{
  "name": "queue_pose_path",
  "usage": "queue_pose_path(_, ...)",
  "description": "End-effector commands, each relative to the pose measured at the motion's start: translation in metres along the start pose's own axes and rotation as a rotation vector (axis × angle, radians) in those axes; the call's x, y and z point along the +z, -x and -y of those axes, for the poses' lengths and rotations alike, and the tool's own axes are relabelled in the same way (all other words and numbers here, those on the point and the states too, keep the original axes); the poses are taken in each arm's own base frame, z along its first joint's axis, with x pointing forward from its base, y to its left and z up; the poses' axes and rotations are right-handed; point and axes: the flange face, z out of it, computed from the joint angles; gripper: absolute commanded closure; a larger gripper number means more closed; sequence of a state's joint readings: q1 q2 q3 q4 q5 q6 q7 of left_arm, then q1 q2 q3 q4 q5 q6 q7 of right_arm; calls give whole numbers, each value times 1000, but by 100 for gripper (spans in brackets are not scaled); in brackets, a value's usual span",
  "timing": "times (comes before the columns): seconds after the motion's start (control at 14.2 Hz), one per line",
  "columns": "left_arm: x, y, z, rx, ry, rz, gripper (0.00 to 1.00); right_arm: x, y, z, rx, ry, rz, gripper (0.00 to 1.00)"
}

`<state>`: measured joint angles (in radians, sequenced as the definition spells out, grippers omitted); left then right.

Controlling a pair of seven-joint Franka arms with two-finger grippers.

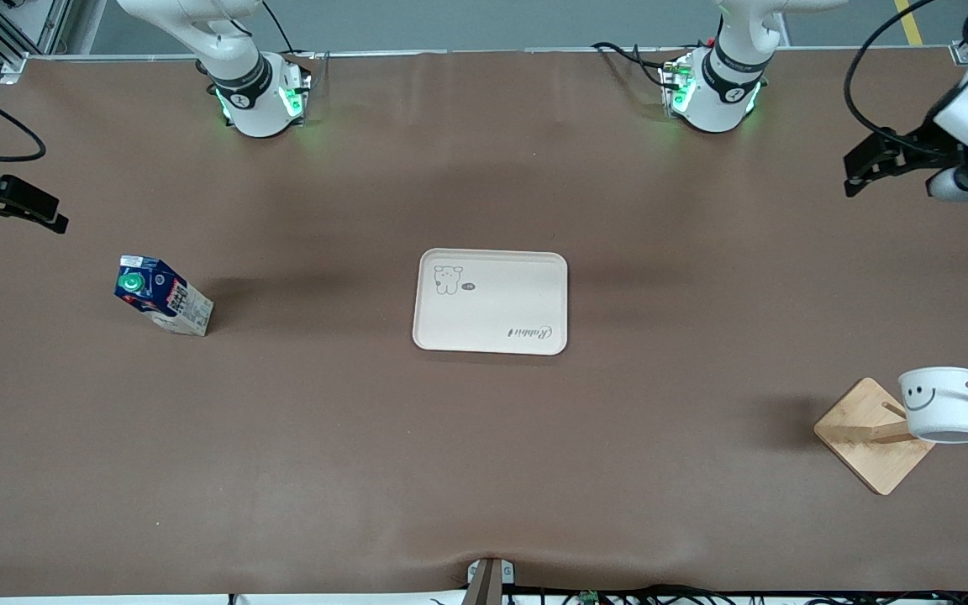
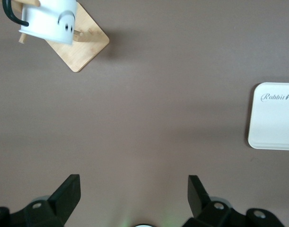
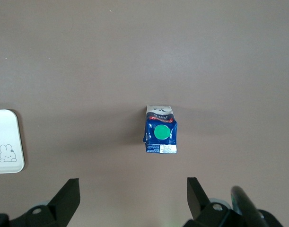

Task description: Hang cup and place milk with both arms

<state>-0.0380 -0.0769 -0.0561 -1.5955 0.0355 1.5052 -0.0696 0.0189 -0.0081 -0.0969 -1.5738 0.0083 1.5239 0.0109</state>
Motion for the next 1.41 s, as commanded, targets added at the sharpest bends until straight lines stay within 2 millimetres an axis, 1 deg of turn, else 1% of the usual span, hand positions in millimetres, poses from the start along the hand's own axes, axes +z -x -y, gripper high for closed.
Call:
queue_pose_path(0.0, -1, 13, -4, 11, 14, -19, 0, -6, -3, -1, 17, 1, -7, 0)
queue_pose_path(0.14, -1, 13, -3, 8, 14, -22, 0, -6, -3, -2, 19, 3, -7, 0)
queue_pose_path(0.28, -2, 13, -18, 29, 7, -23, 0, -5, -2, -3, 20, 3, -4, 0)
queue_pose_path(0.35, -2, 13, -20, 32, 4, -23, 0, -4, -3, -4, 23, 1, -2, 0)
queue_pose_path(0.49, 0, 13, -18, 29, 4, -20, 0, -1, -4, -14, 46, -2, 5, 0)
queue_pose_path(0.56, -1, 14, -18, 29, 4, -21, 0, 0, -4, -16, 47, -2, 8, 0)
queue_pose_path(0.84, -1, 15, -20, 17, 8, -19, 0, 1, -4, -14, 41, -2, 10, 0)
queue_pose_path(1.13, -1, 13, -23, 14, 42, -16, 0, 2, -5, -17, 51, -2, 11, 0)
queue_pose_path(1.34, 2, 11, -18, -15, 73, -9, 0, 2, -5, -17, 51, -2, 11, 0)
